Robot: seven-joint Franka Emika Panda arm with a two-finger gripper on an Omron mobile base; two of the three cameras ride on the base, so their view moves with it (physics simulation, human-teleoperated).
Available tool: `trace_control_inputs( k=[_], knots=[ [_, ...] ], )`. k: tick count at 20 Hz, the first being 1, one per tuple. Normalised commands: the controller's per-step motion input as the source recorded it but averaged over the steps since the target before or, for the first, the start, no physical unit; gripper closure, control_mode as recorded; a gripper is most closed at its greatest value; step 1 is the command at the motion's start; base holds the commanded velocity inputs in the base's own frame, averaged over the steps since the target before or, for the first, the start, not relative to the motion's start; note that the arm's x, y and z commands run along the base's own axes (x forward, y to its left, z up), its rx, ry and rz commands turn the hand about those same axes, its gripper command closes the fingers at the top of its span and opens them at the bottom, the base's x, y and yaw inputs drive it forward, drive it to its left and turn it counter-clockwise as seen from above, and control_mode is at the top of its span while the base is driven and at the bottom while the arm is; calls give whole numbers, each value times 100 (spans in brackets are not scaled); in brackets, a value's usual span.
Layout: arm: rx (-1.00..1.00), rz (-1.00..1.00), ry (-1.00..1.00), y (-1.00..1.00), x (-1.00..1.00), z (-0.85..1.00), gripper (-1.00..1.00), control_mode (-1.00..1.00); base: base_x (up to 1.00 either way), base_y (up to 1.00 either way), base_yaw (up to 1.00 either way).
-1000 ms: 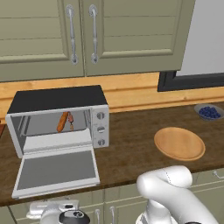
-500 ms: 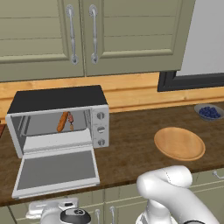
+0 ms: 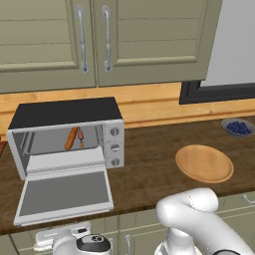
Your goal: Pick up the kebab skewer and baguette bread, and place them inside the toaster oven. Close the toaster oven door and start by setting the timer.
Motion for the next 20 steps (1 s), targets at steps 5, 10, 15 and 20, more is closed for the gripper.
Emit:
trace_control_inputs(
  k=[5, 10, 15, 20],
  knots=[
    [0, -3, -6, 0, 0, 0, -100, -100, 0, 0, 0],
    [2, -4, -6, 0, 0, 0, -100, -100, 0, 0, 0],
    [3, 0, -6, 0, 1, 6, -100, -100, 0, 0, 0],
    [4, 0, -1, -1, 0, 29, -100, -100, 0, 0, 0]
  ],
)
